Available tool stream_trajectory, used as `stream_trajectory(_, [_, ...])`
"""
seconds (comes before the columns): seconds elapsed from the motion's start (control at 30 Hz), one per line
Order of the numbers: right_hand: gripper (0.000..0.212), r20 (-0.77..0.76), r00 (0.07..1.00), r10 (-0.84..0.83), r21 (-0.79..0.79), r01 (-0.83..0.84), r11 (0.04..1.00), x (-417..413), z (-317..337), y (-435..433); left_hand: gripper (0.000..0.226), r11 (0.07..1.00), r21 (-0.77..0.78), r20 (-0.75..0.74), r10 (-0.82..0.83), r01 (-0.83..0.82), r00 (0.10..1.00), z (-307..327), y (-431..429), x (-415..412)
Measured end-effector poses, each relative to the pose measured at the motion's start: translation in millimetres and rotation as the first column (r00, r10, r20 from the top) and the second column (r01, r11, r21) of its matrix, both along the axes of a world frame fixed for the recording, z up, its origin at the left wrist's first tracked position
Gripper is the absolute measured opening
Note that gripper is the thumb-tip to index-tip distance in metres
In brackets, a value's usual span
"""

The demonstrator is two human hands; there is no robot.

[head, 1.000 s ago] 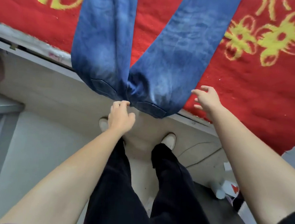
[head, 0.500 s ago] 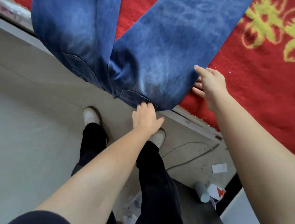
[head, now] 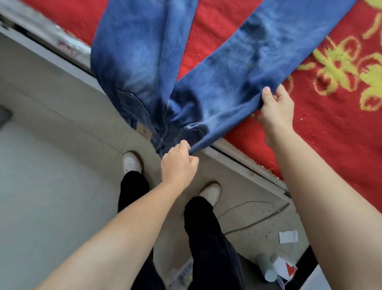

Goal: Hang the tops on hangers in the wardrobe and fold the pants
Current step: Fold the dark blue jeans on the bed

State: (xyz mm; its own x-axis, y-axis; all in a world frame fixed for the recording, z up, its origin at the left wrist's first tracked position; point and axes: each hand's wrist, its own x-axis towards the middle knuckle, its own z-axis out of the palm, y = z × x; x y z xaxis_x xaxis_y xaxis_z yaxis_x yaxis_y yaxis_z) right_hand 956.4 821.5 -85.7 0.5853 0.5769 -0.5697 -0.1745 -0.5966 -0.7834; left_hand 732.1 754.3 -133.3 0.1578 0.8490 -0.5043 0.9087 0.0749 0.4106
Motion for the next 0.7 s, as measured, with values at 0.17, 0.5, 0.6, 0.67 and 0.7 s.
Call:
stream_trajectory(0.17, [0.018,-0.109,0.992,-0.055,0.088,0.065,0.994,-42,46,62,0.01,0.992,0.024,-0.013,0.125,-0.124,0.992,48,74,-64])
stream_trajectory(0.5, [0.006,0.101,0.969,0.224,0.19,-0.24,0.952,-175,75,221,0.013,0.892,0.053,0.081,0.444,-0.449,0.892,74,207,-186])
stream_trajectory(0.6, [0.009,0.116,0.953,0.28,0.175,-0.297,0.939,-204,49,268,0.013,0.879,0.023,0.048,0.475,-0.477,0.879,49,248,-207])
stream_trajectory(0.67, [0.017,0.083,0.937,0.339,0.125,-0.347,0.929,-213,29,291,0.009,0.886,-0.044,0.069,0.463,-0.461,0.883,28,275,-211])
stream_trajectory(0.7, [0.019,0.05,0.927,0.372,0.09,-0.375,0.923,-215,18,299,0.006,0.9,-0.076,0.107,0.435,-0.429,0.894,18,285,-210])
